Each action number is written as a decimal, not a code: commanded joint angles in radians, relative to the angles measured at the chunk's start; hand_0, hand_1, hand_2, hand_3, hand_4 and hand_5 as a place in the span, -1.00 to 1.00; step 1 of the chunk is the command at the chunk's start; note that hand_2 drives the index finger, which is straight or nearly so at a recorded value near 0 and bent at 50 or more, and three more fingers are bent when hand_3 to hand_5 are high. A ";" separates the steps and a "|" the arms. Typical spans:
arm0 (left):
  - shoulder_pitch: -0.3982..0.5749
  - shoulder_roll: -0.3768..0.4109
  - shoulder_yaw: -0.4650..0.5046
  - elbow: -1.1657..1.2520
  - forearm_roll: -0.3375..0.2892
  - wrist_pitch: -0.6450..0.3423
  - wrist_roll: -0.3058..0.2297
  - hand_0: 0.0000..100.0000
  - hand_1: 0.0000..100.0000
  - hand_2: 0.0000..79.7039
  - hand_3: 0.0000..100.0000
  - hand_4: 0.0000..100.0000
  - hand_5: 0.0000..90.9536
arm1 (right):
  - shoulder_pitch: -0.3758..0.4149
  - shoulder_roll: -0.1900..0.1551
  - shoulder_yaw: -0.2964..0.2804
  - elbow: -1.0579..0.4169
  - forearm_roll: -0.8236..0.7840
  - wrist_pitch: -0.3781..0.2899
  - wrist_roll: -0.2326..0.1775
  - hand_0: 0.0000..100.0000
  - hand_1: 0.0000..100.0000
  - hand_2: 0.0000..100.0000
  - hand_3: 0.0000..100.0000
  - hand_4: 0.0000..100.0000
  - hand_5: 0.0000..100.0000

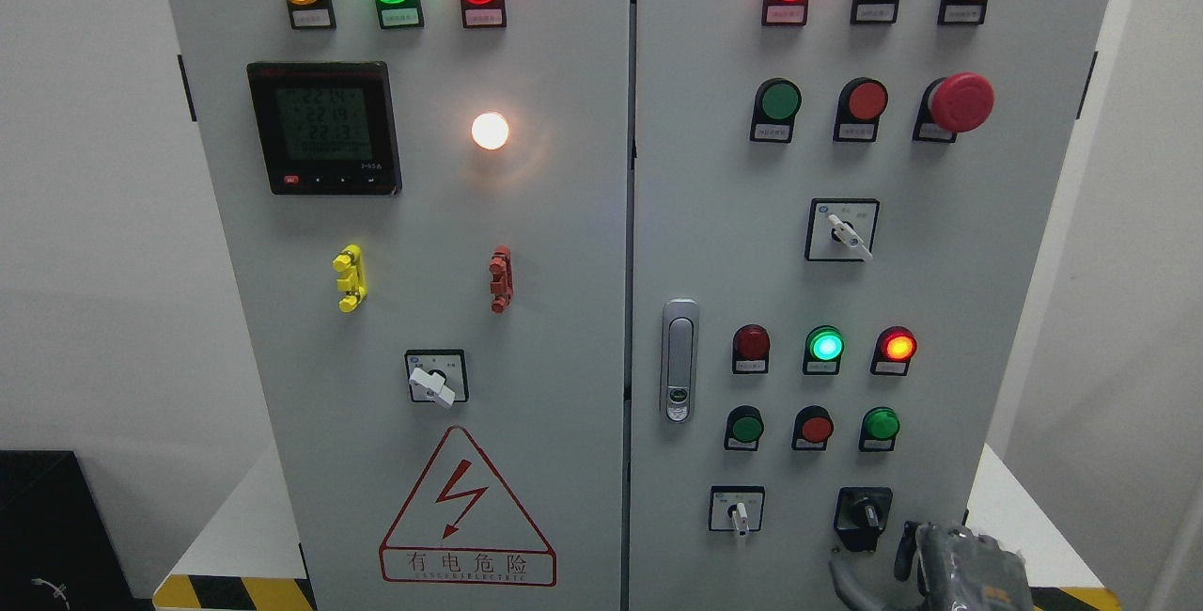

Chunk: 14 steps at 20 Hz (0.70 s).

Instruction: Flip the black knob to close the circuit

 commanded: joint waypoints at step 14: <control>0.000 0.000 -0.020 0.023 -0.021 0.000 0.001 -1.00 -1.00 -1.00 -1.00 -1.00 -1.00 | 0.292 0.078 -0.017 -0.183 -0.814 -0.252 -0.065 -1.00 -0.63 -0.59 -0.18 -0.28 -0.54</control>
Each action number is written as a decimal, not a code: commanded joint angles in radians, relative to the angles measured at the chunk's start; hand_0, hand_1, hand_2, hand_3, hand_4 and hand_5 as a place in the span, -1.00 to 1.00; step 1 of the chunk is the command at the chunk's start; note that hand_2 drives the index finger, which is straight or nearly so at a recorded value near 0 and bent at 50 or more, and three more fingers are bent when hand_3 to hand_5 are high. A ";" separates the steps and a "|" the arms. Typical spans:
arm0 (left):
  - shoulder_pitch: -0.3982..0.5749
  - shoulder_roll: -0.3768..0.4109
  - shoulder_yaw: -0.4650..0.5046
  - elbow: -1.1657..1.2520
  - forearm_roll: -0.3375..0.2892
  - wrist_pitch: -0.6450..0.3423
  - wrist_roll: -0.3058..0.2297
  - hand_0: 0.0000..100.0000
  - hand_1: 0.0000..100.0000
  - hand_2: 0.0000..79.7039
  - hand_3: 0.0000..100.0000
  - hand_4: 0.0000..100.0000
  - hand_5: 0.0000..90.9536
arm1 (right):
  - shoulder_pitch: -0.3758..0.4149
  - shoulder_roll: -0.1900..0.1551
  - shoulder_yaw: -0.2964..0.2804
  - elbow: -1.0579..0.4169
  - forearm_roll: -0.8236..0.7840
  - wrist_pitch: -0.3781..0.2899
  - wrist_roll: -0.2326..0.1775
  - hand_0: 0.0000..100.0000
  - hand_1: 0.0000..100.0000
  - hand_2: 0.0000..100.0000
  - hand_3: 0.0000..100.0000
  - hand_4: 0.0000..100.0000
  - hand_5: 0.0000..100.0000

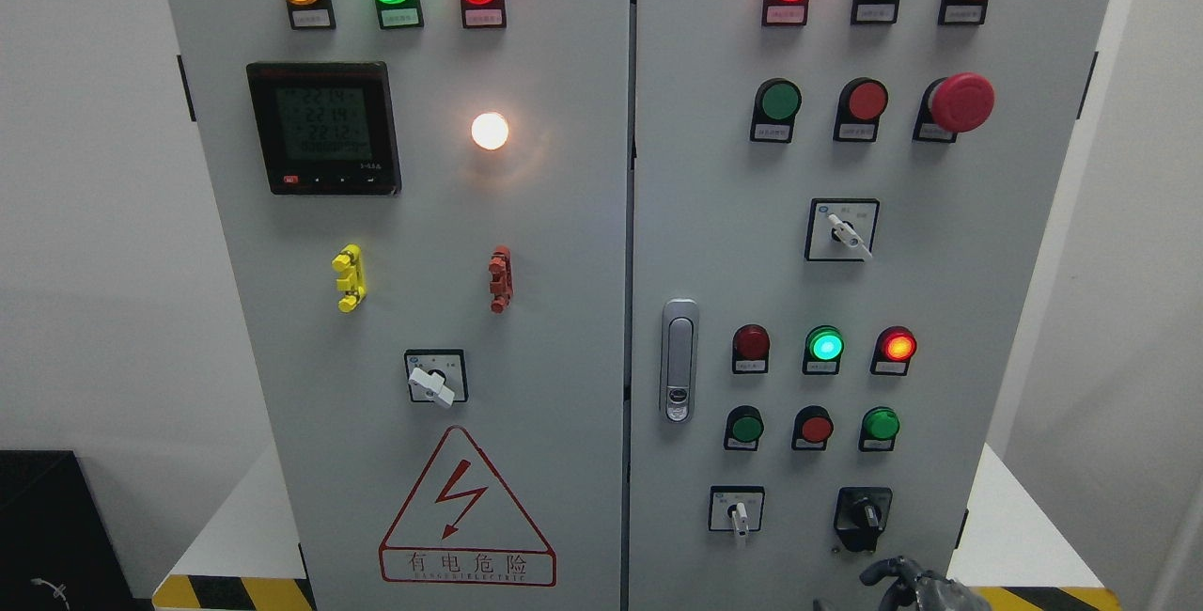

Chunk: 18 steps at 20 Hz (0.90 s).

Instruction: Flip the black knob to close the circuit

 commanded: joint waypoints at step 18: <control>0.000 0.000 -0.020 0.023 -0.021 0.000 0.001 -1.00 -1.00 -1.00 -1.00 -1.00 -1.00 | 0.248 0.021 0.000 -0.047 -0.731 -0.193 0.210 -1.00 -0.82 -1.00 -1.00 -1.00 -1.00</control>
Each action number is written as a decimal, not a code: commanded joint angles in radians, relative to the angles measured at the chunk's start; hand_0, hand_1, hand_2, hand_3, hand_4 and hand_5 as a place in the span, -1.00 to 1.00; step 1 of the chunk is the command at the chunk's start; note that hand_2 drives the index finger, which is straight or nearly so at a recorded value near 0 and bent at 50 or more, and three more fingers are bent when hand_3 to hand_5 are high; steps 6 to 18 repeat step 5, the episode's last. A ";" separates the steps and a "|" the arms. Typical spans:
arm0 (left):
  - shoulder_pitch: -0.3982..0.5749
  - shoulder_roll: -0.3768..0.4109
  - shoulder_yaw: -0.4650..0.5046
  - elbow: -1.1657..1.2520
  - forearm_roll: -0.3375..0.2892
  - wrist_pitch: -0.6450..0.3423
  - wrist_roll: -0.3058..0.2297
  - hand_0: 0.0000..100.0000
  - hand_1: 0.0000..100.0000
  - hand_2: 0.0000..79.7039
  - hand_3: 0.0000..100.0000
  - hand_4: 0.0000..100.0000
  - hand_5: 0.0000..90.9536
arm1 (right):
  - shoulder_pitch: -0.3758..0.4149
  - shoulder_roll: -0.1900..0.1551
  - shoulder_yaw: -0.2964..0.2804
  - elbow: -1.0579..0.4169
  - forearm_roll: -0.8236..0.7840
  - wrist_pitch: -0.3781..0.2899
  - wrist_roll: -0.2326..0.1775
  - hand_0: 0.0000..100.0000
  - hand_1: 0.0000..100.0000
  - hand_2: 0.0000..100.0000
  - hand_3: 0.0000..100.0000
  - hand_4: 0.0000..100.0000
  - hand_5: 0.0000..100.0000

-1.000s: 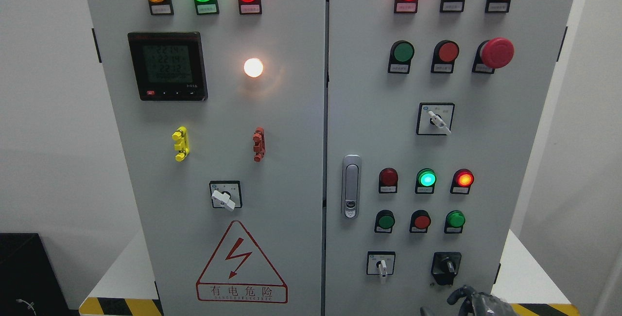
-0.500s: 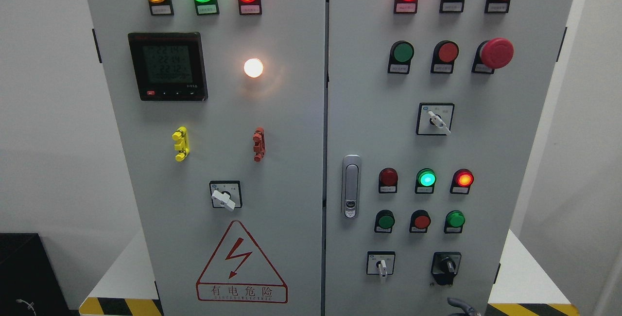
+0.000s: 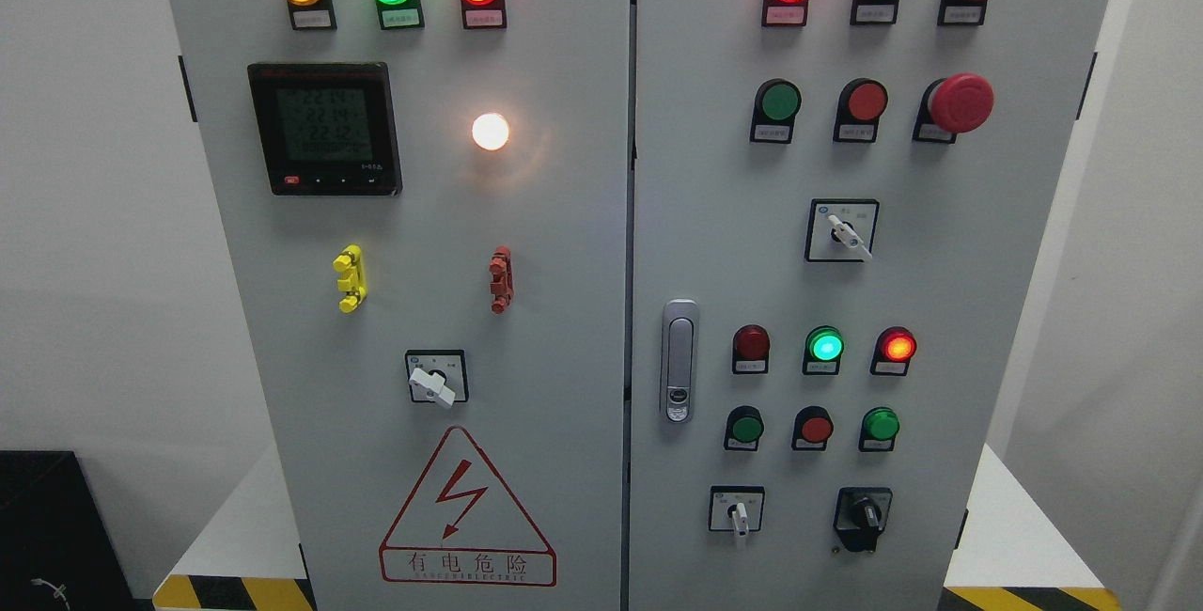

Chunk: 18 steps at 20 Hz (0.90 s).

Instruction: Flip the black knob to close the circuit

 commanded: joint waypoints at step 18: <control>0.000 0.000 -0.020 0.021 -0.021 0.000 0.001 -1.00 -1.00 -1.00 -1.00 -1.00 -1.00 | 0.017 0.004 0.002 0.001 -0.062 -0.001 0.017 -1.00 -0.82 -1.00 -1.00 -1.00 -1.00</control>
